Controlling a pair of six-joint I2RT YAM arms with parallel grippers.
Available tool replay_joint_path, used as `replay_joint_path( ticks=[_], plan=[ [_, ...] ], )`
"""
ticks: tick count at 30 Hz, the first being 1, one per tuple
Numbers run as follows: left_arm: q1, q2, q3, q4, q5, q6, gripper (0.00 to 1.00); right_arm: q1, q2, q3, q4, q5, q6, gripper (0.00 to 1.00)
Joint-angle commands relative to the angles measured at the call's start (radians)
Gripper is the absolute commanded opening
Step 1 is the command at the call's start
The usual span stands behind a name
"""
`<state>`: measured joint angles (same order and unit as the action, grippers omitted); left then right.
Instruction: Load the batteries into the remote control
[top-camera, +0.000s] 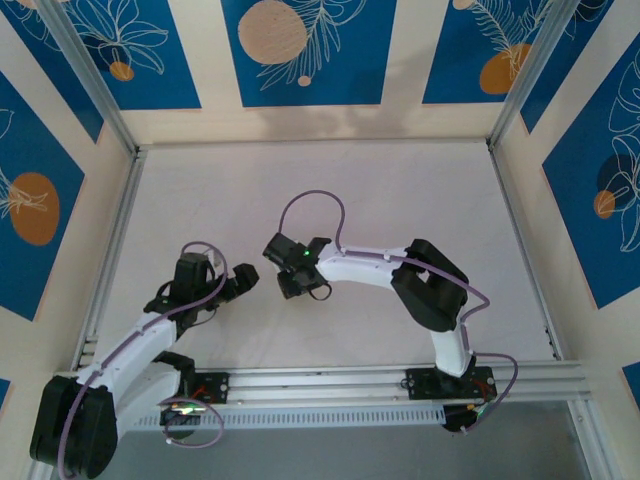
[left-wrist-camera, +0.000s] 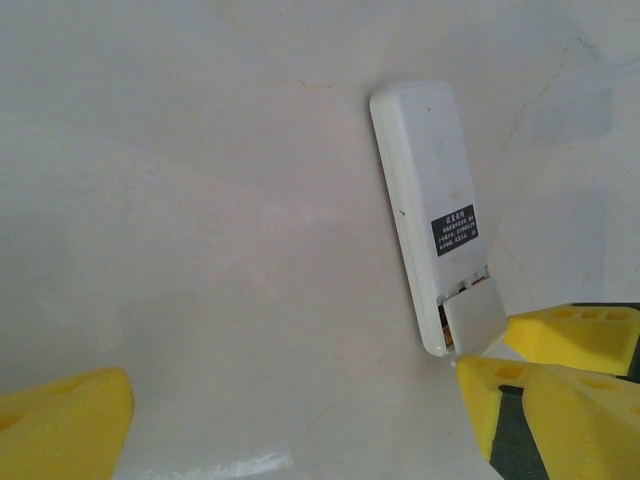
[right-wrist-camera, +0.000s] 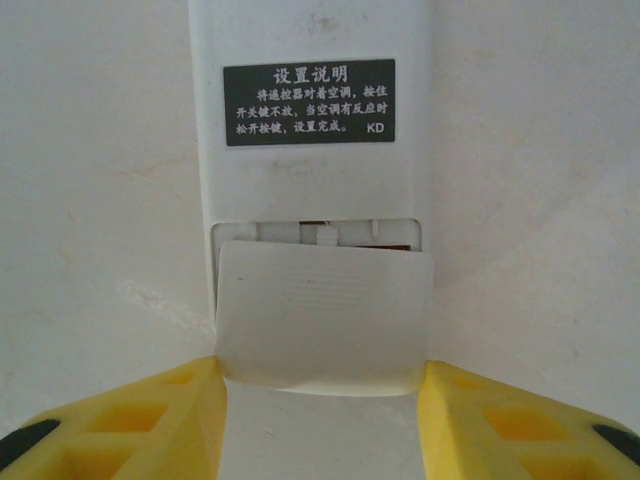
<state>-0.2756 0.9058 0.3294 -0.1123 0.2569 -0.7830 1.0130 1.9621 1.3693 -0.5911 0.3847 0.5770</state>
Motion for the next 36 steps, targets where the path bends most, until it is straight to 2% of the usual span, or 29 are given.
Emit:
replay_joint_path(
  ticks=[1, 36],
  plan=[
    [0.016, -0.009, -0.004, 0.005, 0.019, 0.000, 1.00, 0.005, 0.018, 0.029, -0.016, -0.017, 0.004, 0.51],
    [0.025, -0.004, -0.016, 0.025, 0.038, -0.005, 1.00, 0.009, 0.027, 0.037, -0.027, -0.014, 0.037, 0.51]
  ],
)
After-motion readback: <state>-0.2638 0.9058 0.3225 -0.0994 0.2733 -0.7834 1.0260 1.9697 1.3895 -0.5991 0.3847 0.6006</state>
